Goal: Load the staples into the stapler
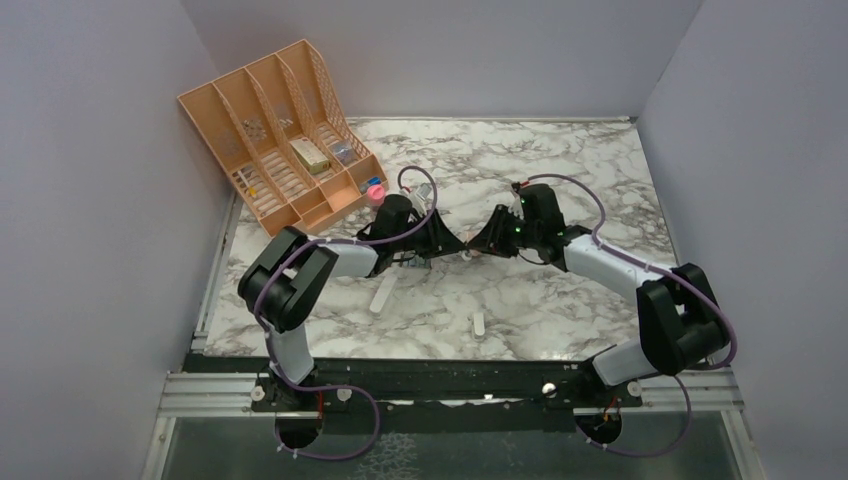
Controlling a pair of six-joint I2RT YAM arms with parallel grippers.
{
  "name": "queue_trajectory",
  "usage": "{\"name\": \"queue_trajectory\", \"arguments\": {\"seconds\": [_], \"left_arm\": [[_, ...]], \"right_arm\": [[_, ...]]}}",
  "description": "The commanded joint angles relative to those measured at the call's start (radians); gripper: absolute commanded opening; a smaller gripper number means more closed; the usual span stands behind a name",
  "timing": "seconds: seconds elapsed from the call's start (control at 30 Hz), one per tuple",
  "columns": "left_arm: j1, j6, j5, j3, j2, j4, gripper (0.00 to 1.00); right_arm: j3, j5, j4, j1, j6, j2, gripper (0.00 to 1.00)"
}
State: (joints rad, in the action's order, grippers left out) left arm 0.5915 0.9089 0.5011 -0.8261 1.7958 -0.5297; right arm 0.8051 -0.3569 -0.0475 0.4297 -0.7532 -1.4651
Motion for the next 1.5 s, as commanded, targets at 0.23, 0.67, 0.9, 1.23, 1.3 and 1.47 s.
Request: {"name": "queue_trajectory", "arguments": {"seconds": [0.23, 0.67, 0.9, 1.23, 1.3, 1.47], "left_arm": [[0.021, -0.069, 0.046, -0.031, 0.079, -0.044, 0.15], [0.061, -0.159, -0.002, -0.045, 0.153, -0.042, 0.07], [0.072, -0.205, -0.05, -0.03, 0.158, -0.029, 0.04], [0.088, -0.273, -0.115, -0.027, 0.151, 0.01, 0.03], [0.09, -0.288, -0.129, -0.028, 0.147, 0.019, 0.02], [0.093, -0.327, -0.144, -0.02, 0.136, 0.045, 0.02]], "right_arm": [[0.158, 0.067, -0.187, -0.016, 0.18, -0.016, 0.24], [0.307, 0.155, -0.397, -0.036, 0.338, -0.058, 0.24], [0.354, 0.151, -0.465, -0.04, 0.389, -0.096, 0.24], [0.396, 0.143, -0.524, -0.042, 0.446, -0.145, 0.25], [0.4, 0.141, -0.534, -0.042, 0.458, -0.155, 0.25], [0.44, 0.152, -0.591, -0.042, 0.508, -0.19, 0.25]]}}
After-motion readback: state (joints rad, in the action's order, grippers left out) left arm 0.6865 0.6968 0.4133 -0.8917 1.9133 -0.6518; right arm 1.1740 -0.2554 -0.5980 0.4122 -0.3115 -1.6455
